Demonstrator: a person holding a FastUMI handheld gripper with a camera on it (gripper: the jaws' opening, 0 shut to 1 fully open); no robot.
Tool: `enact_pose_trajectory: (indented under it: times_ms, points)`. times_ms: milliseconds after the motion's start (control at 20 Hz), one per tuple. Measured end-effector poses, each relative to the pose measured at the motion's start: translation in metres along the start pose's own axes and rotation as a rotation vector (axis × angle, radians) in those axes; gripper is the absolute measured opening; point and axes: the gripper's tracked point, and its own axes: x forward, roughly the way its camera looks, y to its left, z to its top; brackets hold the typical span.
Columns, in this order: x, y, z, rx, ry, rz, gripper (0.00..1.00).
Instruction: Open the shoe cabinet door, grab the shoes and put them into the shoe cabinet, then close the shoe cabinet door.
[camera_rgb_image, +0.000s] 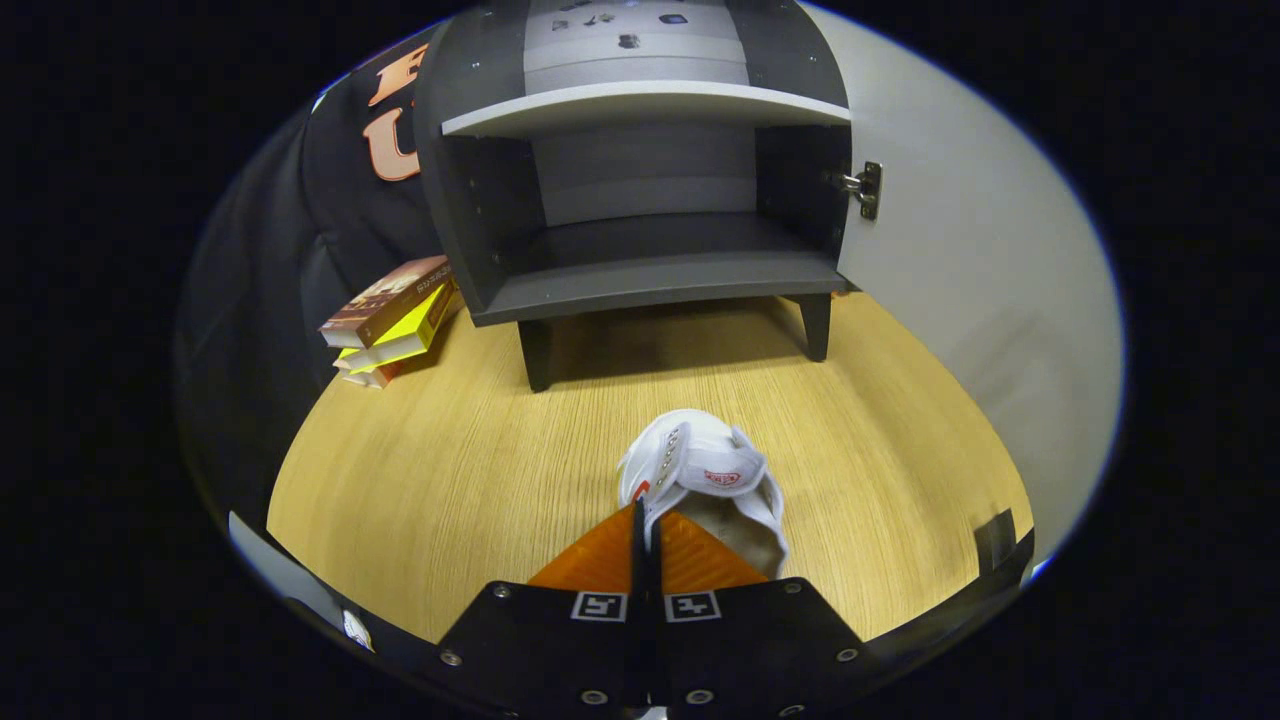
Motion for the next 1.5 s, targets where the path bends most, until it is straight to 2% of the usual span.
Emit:
enact_pose_trajectory:
  times_ms: [350,700,1050,1250,1500]
  points:
    - [-0.036,-0.006,0.055,0.0,-0.109,0.005,0.0]
    - [-0.112,-0.016,0.145,-0.014,-0.293,-0.016,0.0]
    - [-0.179,-0.013,0.247,-0.086,-0.496,-0.025,0.0]
    - [-0.163,-0.006,0.307,-0.086,-0.539,0.001,0.0]
    - [-0.097,0.007,0.362,-0.1,-0.526,0.022,0.0]
